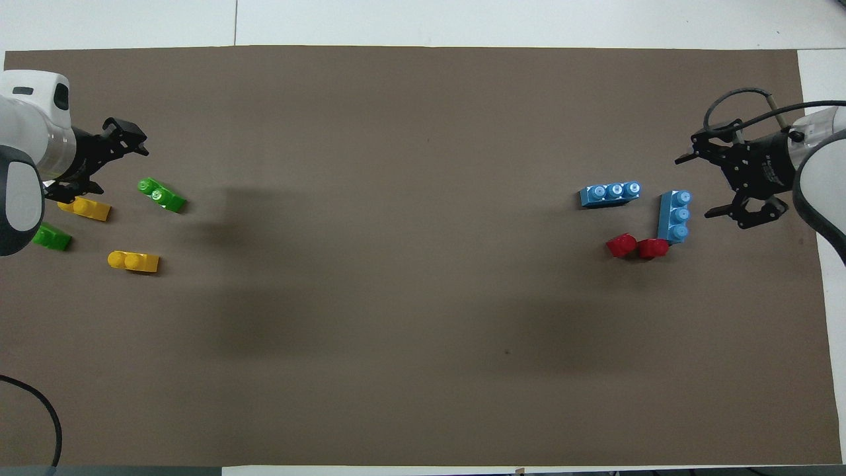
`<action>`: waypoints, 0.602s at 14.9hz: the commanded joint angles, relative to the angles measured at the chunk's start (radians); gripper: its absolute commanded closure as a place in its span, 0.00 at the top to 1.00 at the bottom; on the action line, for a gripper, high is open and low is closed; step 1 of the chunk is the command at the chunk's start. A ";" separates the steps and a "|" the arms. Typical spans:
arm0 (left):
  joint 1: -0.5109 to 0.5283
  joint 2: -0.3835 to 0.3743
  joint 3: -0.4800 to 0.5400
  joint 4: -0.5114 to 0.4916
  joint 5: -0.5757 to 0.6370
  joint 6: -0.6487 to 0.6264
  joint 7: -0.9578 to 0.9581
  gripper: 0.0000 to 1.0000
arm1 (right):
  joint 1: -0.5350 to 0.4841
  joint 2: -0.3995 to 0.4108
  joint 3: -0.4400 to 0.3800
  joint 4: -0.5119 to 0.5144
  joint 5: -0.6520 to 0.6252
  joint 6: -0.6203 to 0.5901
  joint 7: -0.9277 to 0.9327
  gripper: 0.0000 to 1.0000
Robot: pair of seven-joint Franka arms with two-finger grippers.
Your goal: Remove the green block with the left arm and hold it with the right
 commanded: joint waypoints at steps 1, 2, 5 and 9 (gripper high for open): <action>-0.024 -0.066 0.007 0.000 0.015 -0.093 0.124 1.00 | 0.015 -0.078 0.014 0.013 -0.112 -0.066 -0.188 1.00; -0.031 -0.083 0.007 0.000 0.015 -0.115 0.161 1.00 | 0.027 -0.095 0.013 0.031 -0.141 -0.098 -0.238 1.00; -0.031 -0.135 -0.006 0.000 0.006 -0.173 0.263 1.00 | 0.055 -0.118 0.014 0.096 -0.186 -0.179 -0.416 1.00; -0.031 -0.211 -0.006 0.000 0.003 -0.280 0.417 1.00 | 0.066 -0.128 0.020 0.191 -0.190 -0.320 -0.616 1.00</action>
